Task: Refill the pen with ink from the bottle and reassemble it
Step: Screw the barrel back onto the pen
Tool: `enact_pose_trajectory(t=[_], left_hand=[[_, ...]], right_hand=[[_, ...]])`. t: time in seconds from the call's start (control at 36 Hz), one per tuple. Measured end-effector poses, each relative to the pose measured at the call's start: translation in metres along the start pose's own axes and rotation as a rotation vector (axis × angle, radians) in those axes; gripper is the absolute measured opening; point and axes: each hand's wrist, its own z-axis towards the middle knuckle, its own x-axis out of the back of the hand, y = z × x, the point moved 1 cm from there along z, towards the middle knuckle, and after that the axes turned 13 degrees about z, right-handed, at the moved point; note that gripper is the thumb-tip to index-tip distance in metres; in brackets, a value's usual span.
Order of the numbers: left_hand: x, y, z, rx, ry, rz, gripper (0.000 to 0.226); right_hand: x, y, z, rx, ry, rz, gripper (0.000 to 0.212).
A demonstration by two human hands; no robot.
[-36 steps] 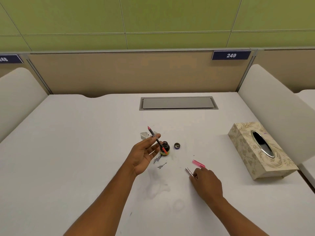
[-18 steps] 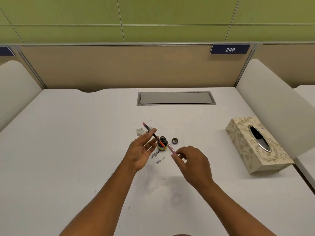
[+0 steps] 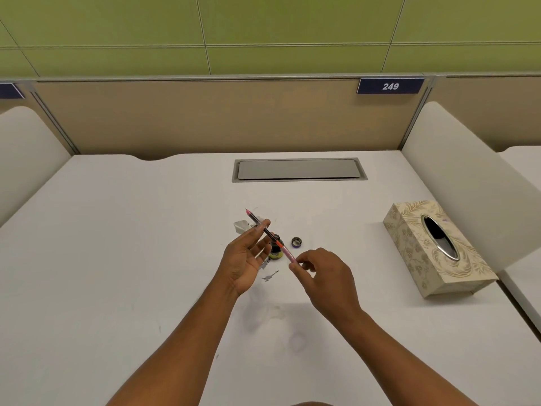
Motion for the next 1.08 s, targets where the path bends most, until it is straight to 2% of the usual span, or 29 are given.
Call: enact_pose_trajectory(t=[0.08,0.17,0.33,0.44,0.94,1.08], left_hand=[[-0.004,-0.003,-0.003,-0.001,-0.020,0.081,0.017],[-0.007,-0.005,-0.004,0.011,-0.066,0.175,0.035],[-0.007,-0.005,0.002,-0.025,-0.157,0.368,0.034],[-0.009,0.002,0.002,-0.038,-0.130,0.351,0.043],[-0.018,-0.005,0.008,-0.015,-0.038,0.244,0.021],[-0.021,-0.012,0.012,0.013,-0.035,0.222,0.021]], right_hand=[[0.001,0.002,0.000,0.002,0.010,0.015,0.011],[0.002,0.003,0.001,0.000,0.012,0.023,0.011],[0.004,0.006,0.002,0.009,0.037,0.075,0.010],[0.007,0.009,0.002,0.014,0.045,0.088,0.009],[0.015,0.013,0.013,0.021,0.054,0.100,0.008],[0.018,0.011,0.018,-0.078,0.069,0.298,0.009]])
